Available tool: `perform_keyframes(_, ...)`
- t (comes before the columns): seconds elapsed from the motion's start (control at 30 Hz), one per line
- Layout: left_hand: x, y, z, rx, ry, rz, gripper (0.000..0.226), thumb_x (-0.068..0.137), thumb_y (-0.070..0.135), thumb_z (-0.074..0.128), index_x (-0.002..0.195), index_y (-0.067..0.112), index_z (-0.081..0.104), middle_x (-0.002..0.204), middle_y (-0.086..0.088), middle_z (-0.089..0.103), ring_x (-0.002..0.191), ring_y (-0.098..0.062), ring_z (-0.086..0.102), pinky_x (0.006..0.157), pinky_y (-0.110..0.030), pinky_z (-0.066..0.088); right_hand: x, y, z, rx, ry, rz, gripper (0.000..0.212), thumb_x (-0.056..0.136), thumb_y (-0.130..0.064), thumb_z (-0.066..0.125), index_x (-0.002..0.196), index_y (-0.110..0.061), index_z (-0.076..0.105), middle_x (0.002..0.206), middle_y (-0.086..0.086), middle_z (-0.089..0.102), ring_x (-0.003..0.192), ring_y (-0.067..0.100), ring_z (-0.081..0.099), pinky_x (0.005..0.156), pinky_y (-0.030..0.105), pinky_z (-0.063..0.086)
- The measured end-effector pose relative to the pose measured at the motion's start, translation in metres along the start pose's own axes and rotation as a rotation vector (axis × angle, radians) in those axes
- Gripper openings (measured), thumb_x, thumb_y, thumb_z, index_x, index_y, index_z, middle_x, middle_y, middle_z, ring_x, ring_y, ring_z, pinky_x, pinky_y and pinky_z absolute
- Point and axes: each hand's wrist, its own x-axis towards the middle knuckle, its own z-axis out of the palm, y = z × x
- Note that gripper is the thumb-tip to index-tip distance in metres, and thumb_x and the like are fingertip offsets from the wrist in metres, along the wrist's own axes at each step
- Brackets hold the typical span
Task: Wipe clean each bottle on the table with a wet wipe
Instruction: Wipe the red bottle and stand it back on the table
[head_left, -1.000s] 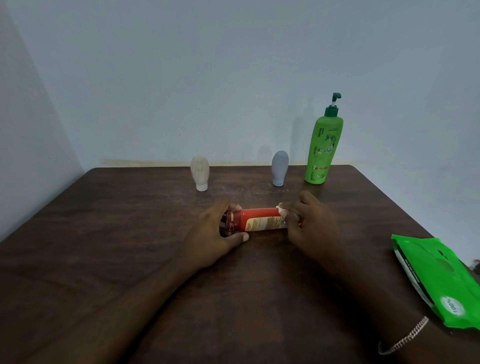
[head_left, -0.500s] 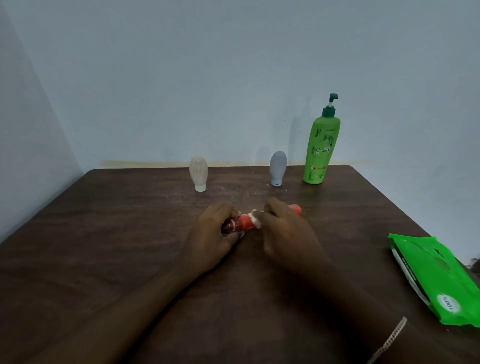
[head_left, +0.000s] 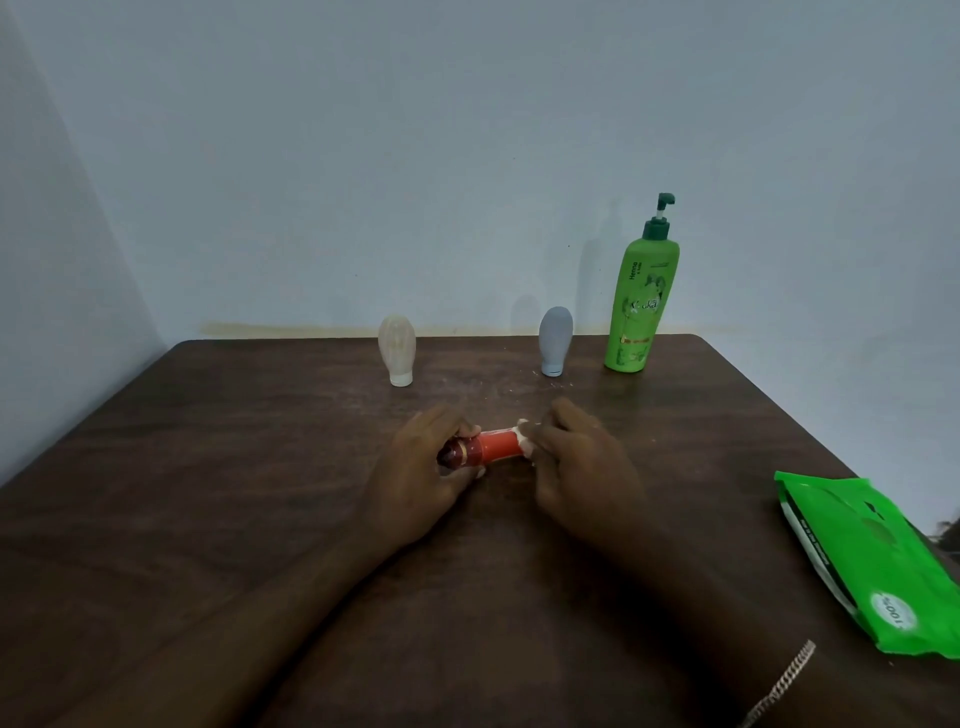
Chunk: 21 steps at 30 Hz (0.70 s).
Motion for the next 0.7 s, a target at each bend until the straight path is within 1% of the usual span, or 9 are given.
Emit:
perform_keyframes(0.1,0.0,-0.001,-0.001,-0.015,-0.001,-0.001,0.043,0.077,0.028,0.084,0.112,0.03,0.059,0.114,0.019,0.053,0.102,-0.004,0.055,0.083,-0.021,0.051,0.002,0.014,-0.002,-0.018,0.019,0.042,0.035,0.09,-0.022,0.061,0.125,-0.02,0.064,0.097,-0.003,0.048,0.083,0.01,0.047,0.067,0.025,0.041)
perform_keyframes(0.2,-0.001,-0.002,-0.001,-0.027,0.005,0.005,0.042,0.078,0.027,0.084,0.11,0.031,0.058,0.113,0.019,0.053,0.1,-0.002,0.054,0.081,-0.018,0.049,0.004,0.043,-0.01,-0.036,0.071,0.212,0.032,0.089,-0.02,0.064,0.12,-0.02,0.069,0.092,-0.004,0.044,0.08,0.011,0.047,0.067,0.026,0.038)
perform_keyframes(0.3,0.0,-0.001,0.0,-0.032,-0.004,0.0,0.041,0.078,0.029,0.084,0.111,0.03,0.059,0.114,0.019,0.053,0.102,-0.003,0.054,0.082,-0.018,0.049,0.005,0.061,-0.015,0.03,0.075,0.348,0.032,0.088,-0.02,0.068,0.12,-0.021,0.071,0.093,0.0,0.05,0.082,0.015,0.053,0.071,0.03,0.045)
perform_keyframes(0.37,0.002,-0.003,0.001,-0.04,-0.015,-0.012,0.042,0.078,0.031,0.084,0.113,0.031,0.06,0.117,0.018,0.052,0.106,-0.004,0.053,0.082,-0.015,0.047,0.005,0.064,-0.014,0.074,0.08,0.38,0.032,0.088,-0.021,0.068,0.119,-0.022,0.071,0.094,0.003,0.055,0.085,0.017,0.056,0.075,0.034,0.049)
perform_keyframes(0.43,0.003,-0.004,0.002,-0.068,-0.026,-0.038,0.045,0.077,0.036,0.084,0.112,0.038,0.057,0.12,0.016,0.052,0.109,-0.006,0.053,0.082,-0.017,0.047,0.006,0.063,-0.013,0.087,0.073,0.393,0.031,0.089,-0.021,0.067,0.12,-0.022,0.071,0.097,0.004,0.058,0.087,0.018,0.058,0.079,0.036,0.051)
perform_keyframes(0.53,0.003,-0.002,0.001,-0.117,-0.057,-0.11,0.052,0.071,0.054,0.083,0.113,0.042,0.055,0.12,0.018,0.054,0.108,-0.004,0.055,0.082,-0.025,0.052,0.006,0.066,-0.015,0.109,0.059,0.419,0.029,0.09,-0.021,0.065,0.119,-0.022,0.071,0.098,0.003,0.06,0.087,0.016,0.057,0.074,0.03,0.046)
perform_keyframes(0.6,0.001,0.001,0.0,-0.135,-0.086,-0.173,0.065,0.067,0.064,0.081,0.121,0.039,0.055,0.121,0.021,0.055,0.105,0.005,0.053,0.08,-0.021,0.049,0.006,0.067,-0.015,0.101,0.053,0.422,0.027,0.09,-0.02,0.065,0.116,-0.021,0.073,0.098,0.003,0.062,0.085,0.014,0.055,0.069,0.025,0.039)
perform_keyframes(0.67,0.001,0.001,0.001,-0.127,-0.117,-0.213,0.073,0.068,0.064,0.081,0.129,0.035,0.054,0.125,0.018,0.056,0.101,0.009,0.05,0.077,-0.015,0.044,0.005,0.068,-0.014,0.085,0.055,0.425,0.027,0.09,-0.02,0.065,0.115,-0.019,0.073,0.096,0.002,0.061,0.084,0.012,0.053,0.063,0.019,0.035)
perform_keyframes(0.7,0.002,0.0,0.001,-0.115,-0.134,-0.227,0.077,0.068,0.063,0.082,0.133,0.033,0.053,0.129,0.016,0.057,0.1,0.008,0.05,0.077,-0.014,0.042,0.005,0.067,-0.014,0.078,0.052,0.427,0.027,0.09,-0.02,0.065,0.116,-0.018,0.073,0.095,0.0,0.059,0.083,0.011,0.052,0.061,0.014,0.033)
